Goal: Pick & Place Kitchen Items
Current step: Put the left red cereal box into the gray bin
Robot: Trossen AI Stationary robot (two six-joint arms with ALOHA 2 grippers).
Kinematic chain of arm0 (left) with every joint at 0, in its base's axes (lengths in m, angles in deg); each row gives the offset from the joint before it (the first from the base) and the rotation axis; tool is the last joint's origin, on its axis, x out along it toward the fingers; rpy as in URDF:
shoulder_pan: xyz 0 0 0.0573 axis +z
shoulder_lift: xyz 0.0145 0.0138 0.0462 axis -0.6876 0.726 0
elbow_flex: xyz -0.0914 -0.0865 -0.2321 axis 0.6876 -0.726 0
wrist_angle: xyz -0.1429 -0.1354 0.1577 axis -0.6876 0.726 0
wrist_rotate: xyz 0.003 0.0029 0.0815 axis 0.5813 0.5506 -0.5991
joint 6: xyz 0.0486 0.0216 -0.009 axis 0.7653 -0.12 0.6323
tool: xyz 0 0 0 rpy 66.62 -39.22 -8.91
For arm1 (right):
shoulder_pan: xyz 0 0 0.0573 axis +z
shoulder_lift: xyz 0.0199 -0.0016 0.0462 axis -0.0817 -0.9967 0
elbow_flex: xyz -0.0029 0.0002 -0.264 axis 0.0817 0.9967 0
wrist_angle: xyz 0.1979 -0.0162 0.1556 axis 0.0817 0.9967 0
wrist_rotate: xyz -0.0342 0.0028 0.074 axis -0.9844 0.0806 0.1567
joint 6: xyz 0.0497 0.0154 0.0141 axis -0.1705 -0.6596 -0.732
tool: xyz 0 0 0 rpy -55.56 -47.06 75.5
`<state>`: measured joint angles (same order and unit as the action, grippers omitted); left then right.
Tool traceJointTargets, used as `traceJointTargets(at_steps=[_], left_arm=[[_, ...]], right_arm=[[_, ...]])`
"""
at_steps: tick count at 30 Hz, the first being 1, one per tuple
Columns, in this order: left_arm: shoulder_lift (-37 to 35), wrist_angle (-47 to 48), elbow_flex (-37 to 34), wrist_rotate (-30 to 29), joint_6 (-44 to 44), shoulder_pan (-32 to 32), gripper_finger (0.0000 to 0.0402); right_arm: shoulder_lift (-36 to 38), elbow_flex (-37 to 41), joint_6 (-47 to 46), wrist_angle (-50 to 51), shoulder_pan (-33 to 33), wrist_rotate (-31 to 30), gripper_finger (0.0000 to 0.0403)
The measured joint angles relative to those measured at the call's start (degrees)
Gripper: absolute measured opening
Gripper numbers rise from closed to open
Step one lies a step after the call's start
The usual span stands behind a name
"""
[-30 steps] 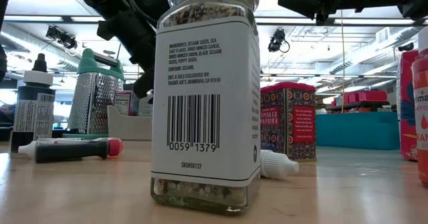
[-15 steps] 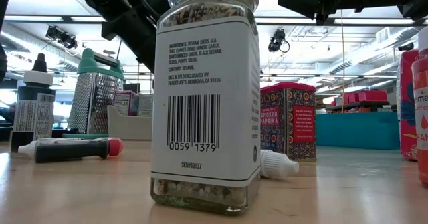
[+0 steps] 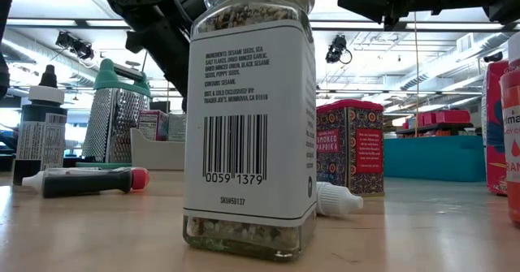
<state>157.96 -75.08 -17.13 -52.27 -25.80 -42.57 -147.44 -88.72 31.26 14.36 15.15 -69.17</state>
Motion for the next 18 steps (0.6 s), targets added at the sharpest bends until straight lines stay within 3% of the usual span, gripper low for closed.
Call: traceJointTargets(at_steps=[5, 10, 18], left_arm=[[0.0, 0.4, 0.0, 1.2, -1.7, 2.8, 0.0385], [0.0, 2.6, 0.0, 9.3, -5.0, 5.5, 0.0385], [0.2, 3.6, -0.4, 9.2, -8.3, 8.9, 0.0385]], right_arm=[[0.0, 0.0, 0.0, 0.0, 0.0, 0.0, 0.0173], [0.0, 0.0, 1.2, 0.0, 0.0, 0.0, 0.0173], [0.0, 0.0, 1.1, 0.0, 0.0, 0.0, 0.0173]])
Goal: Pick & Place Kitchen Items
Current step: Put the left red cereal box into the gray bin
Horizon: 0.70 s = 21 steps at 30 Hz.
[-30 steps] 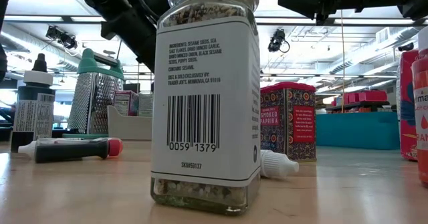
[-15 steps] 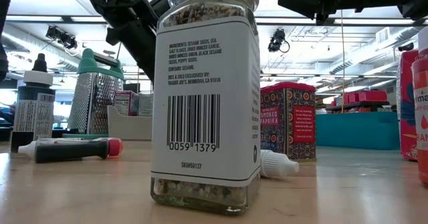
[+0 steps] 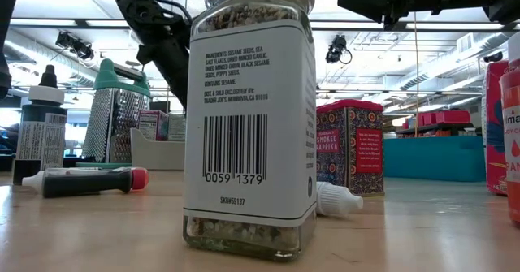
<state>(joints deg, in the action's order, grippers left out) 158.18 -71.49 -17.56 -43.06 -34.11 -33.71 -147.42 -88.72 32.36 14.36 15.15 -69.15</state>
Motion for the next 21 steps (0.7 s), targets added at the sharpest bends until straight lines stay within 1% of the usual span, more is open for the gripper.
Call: traceJointTargets(at_steps=[5, 9, 12, 16, 19, 21], left_arm=[[0.0, -0.5, -1.6, 0.3, 0.2, 0.9, 0.0385], [0.0, -0.2, -1.6, -0.7, 1.7, 0.9, 0.0385], [0.0, -1.0, -1.7, -1.3, 1.2, 0.9, 0.0376], [0.0, -0.8, -1.5, -1.6, 1.5, 0.9, 0.0334], [0.0, -0.9, -1.5, -2.1, 1.5, 0.9, 0.0284], [0.0, -1.0, -1.5, -3.5, 1.6, 0.8, 0.0245]], right_arm=[[0.0, 0.0, 0.0, 0.0, 0.0, 0.0, 0.0173], [0.0, 0.0, 0.0, 0.0, 0.0, 0.0, 0.0173], [0.0, 0.0, 0.0, 0.0, 0.0, 0.0, 0.0173], [0.0, 0.0, 0.0, 0.0, 0.0, 0.0, 0.0173], [0.0, 0.0, 0.0, 0.0, 0.0, 0.0, 0.0173], [0.0, 0.0, 0.0, 0.0, 0.0, 0.0, 0.0173]])
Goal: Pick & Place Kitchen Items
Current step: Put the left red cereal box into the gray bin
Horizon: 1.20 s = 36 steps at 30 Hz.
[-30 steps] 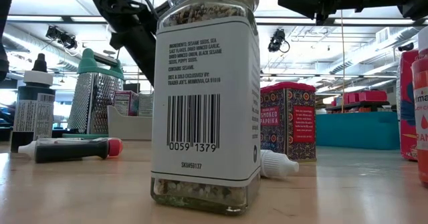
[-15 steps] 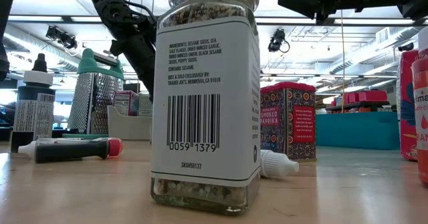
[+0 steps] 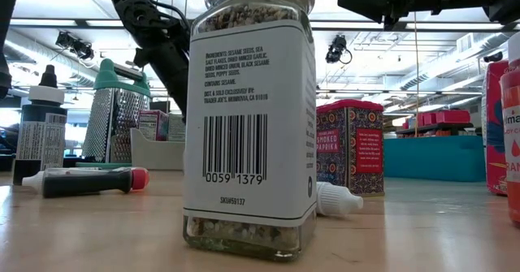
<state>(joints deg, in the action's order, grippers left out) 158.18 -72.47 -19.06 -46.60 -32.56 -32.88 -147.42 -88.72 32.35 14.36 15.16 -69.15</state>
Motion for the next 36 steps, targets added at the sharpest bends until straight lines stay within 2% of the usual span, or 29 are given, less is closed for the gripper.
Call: traceJointTargets(at_steps=[5, 10, 19, 25, 28, 32, 36], left_arm=[[-0.6, 0.0, 0.1, -2.2, 0.0, -0.4, 0.0164], [-1.3, 0.9, 1.5, -2.6, -0.2, -1.6, 0.0132], [-4.7, 1.1, 3.2, -1.9, -0.2, -3.1, 0.0127], [-12.8, 3.1, 3.2, -2.7, -0.5, -3.0, 0.0127], [-18.5, 3.2, 3.2, -5.6, 0.4, -2.9, 0.0126], [-25.3, 4.0, 3.2, -13.3, 3.2, -2.9, 0.0126], [-27.8, 0.9, 2.1, -19.5, 2.3, -2.9, 0.0126]], right_arm=[[0.0, 0.0, 0.0, 0.0, 0.0, 0.0, 0.0173], [0.0, 0.0, 0.0, 0.0, 0.0, 0.0, 0.0173], [0.0, 0.0, -1.8, 0.7, 0.0, 0.0, 0.0173], [0.0, 0.0, -3.4, 1.1, 0.0, 1.0, 0.0173], [0.0, 0.0, -5.8, 1.2, 0.0, 1.0, 0.0173], [0.0, 0.0, -7.0, 1.2, 0.0, 1.0, 0.0173], [0.0, 0.0, -7.8, 1.0, 0.0, 1.0, 0.0173]])
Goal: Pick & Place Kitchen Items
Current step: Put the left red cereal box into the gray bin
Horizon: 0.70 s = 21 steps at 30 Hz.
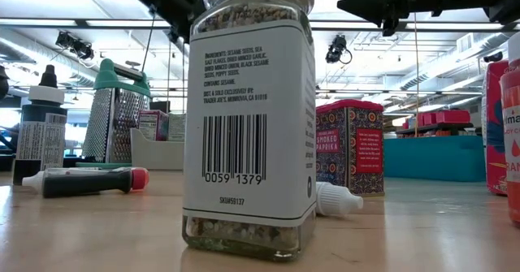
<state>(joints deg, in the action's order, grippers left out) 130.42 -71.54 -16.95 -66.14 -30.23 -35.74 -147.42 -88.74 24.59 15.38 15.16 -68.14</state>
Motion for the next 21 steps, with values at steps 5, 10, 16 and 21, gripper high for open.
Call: traceJointTargets(at_steps=[5, 10, 16, 21], left_arm=[[2.2, -14.5, -7.4, -0.9, -0.7, 0.0, 0.0123], [5.9, -31.4, -16.2, -12.7, -5.1, 0.0, 0.0123], [13.1, -51.5, -24.9, -16.9, -6.1, 1.1, 0.0122], [19.3, -56.9, -26.0, -17.7, -2.9, 3.9, 0.0132]], right_arm=[[0.0, 0.0, 0.0, 0.0, 0.0, 0.0, 0.0173], [0.0, 0.0, 0.0, 0.2, 0.0, 0.0, 0.0173], [0.0, 0.0, 0.0, 0.2, 0.0, 0.0, 0.0173], [0.0, 0.0, 0.0, 0.2, 0.0, 0.0, 0.0173]])
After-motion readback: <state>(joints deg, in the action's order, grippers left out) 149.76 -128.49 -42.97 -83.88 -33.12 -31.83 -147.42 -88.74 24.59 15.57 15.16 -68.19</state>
